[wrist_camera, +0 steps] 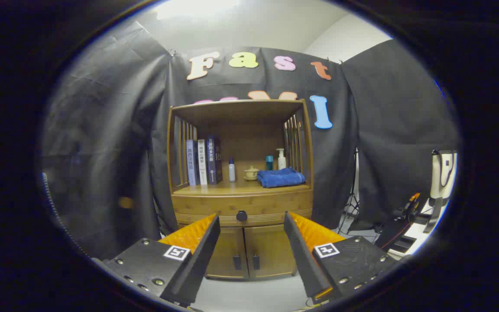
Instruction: Pull open the drawer, take out the items inside it, and place them on the countertop above the cabinet.
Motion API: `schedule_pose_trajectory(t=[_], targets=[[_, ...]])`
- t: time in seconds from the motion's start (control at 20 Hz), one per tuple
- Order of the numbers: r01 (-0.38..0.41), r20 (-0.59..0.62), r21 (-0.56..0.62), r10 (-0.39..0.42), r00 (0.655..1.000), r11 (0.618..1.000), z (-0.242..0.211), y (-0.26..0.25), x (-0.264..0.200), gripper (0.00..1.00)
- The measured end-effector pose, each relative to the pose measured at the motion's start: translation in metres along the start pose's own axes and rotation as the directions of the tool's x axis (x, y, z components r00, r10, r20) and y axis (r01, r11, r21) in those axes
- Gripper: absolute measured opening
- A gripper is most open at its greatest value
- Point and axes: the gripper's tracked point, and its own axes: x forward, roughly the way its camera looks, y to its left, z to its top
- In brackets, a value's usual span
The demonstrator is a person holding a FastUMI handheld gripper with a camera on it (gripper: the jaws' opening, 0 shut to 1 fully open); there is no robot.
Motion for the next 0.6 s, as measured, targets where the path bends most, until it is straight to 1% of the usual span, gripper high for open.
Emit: schedule_pose_trajectory(t=[0.25, 0.45, 0.6], targets=[[0.0, -0.033, 0.001, 0.0, 0.999, 1.0, -0.006, 0.002, 0.017, 0.89], [-0.046, -0.077, 0.049, 0.05, 0.996, 0.998, -0.016, 0.017, 0.06, 0.89], [-0.057, -0.11, 0.061, 0.063, 0.992, 0.997, -0.025, 0.025, 0.101, 0.89]])
